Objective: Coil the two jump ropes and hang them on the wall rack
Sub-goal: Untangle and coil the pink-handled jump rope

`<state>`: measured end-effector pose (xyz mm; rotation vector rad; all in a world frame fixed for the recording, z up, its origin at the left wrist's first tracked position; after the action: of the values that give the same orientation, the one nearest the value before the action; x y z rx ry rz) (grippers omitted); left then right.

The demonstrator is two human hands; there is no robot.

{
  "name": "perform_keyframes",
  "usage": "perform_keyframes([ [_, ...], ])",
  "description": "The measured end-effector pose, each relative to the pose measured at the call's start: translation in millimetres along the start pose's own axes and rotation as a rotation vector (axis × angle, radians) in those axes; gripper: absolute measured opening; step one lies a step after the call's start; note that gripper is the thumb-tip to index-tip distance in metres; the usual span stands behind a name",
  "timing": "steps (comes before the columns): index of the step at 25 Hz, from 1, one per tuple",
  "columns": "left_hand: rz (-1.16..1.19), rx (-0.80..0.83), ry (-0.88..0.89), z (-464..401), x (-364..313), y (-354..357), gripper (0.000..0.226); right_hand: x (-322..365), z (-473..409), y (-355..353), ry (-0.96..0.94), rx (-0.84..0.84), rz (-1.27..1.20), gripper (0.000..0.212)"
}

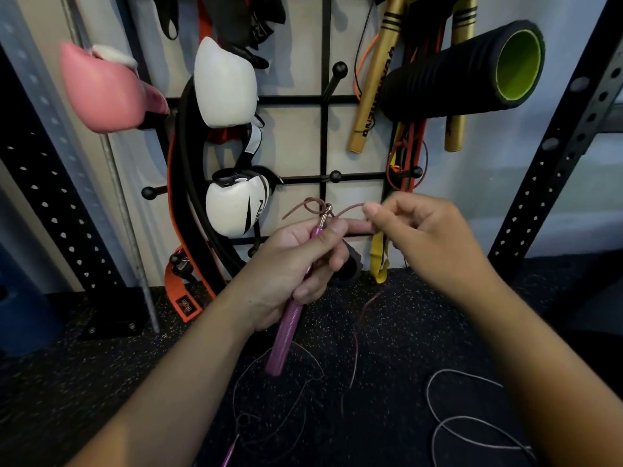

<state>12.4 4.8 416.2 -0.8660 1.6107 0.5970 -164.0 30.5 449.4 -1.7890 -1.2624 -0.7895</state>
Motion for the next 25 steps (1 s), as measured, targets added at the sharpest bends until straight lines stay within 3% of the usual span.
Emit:
perform_keyframes([
  [4,0.082,-0.019,-0.014,1,-1,-2,0.030,-3,-1,0,0.043,0.076,-0.110,0.024],
  [7,-0.022,-0.064,0.008,3,-3,0,0.027,2,1,-3,0.018,-0.014,-0.160,0.017],
  [10,-0.120,0.009,0.003,5,-3,10,0.032,9,4,-7,-0.052,-0.169,-0.133,0.020],
  [13,0.005,0.105,0.001,6,-5,19,0.031,4,5,-6,-0.053,-0.216,-0.129,0.030],
  [16,0.276,0.147,0.061,7,-15,24,0.032,-14,10,14,0.087,-0.042,-0.134,0.038],
  [20,0.481,-0.093,0.146,1,-18,4,0.039,-29,29,49,0.331,0.437,-0.141,0.033],
  [22,0.359,-0.234,0.168,0,-17,-9,0.042,-27,37,54,0.430,0.649,-0.133,0.033],
  [25,-0.087,-0.321,0.121,3,-13,-16,0.035,-10,41,52,0.452,0.791,0.033,0.032],
])
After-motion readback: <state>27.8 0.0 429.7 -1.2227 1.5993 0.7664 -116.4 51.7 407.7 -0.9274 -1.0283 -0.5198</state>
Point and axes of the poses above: each hand's wrist, its own z-axis away from the middle knuckle, its own y-axis out of the palm, x = y × z, the point moved 4 cm from there along -z, towards the middle knuckle, and after that the axes turned 14 degrees about -z, right-handed, at the moved point
